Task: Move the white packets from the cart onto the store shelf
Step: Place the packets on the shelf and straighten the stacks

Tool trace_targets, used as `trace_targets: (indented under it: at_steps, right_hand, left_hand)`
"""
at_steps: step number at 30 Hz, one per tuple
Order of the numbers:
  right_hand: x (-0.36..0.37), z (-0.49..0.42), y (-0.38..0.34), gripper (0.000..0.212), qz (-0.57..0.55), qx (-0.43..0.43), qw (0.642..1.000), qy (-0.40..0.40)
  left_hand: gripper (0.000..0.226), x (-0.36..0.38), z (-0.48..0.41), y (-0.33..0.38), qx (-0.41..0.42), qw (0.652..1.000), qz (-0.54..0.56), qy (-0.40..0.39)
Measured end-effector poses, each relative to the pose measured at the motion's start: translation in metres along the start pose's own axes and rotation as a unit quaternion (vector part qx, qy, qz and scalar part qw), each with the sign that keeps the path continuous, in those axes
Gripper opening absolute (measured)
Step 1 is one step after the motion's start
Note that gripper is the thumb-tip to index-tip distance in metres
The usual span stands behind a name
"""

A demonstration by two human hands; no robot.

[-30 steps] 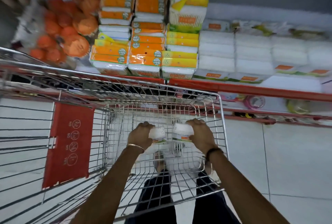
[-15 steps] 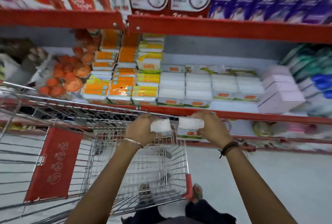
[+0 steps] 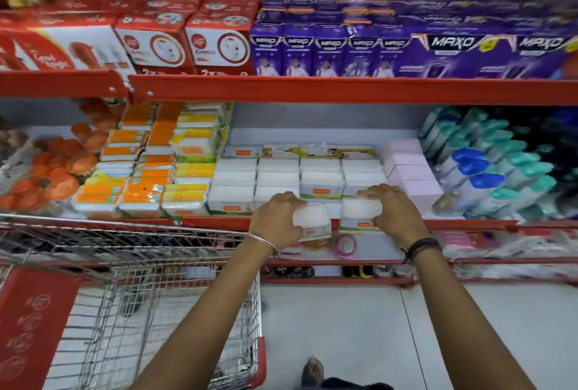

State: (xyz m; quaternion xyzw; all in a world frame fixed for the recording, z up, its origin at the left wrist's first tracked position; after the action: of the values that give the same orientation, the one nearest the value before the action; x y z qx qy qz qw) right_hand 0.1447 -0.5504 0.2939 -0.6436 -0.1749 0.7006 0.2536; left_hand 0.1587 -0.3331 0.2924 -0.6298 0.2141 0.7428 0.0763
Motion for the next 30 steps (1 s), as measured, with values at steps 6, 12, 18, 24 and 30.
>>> trace_targets:
  at_steps: [6,12,18,24,30]
  right_hand:
    - [-0.007,-0.020,0.029,0.051,-0.001,0.013,1.000,0.008]
    - [-0.002,-0.034,0.042,0.051,-0.001,0.039,0.999,0.030]
    - [0.004,-0.046,0.050,0.053,-0.007,0.051,0.999,0.018]
    - [0.010,-0.060,0.051,0.052,-0.006,0.051,0.999,0.018]
    - [0.019,-0.072,0.052,0.055,0.015,0.047,0.998,0.027]
  left_hand:
    - [0.057,0.016,-0.027,0.035,0.006,1.000,0.020,0.015]
    - [0.059,0.026,-0.051,0.054,0.012,0.999,0.012,0.043]
    - [0.062,0.038,-0.072,0.053,-0.006,0.999,0.018,0.045]
    - [0.061,0.047,-0.090,0.049,-0.028,0.999,0.010,0.044]
    - [0.060,0.057,-0.105,0.046,-0.028,0.999,0.008,0.025]
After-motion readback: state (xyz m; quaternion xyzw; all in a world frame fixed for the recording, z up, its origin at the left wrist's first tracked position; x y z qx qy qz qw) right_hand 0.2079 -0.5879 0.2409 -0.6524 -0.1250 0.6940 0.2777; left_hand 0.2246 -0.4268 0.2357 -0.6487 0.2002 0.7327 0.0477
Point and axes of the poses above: each hand's wrist, its own z-axis away from the middle knuckle, its own x-axis out of the palm, y = z × x, the point moved 6 cm from there along -z, towards the middle knuckle, and after that the axes turned 10 degrees about -z, right-handed, at the moved point
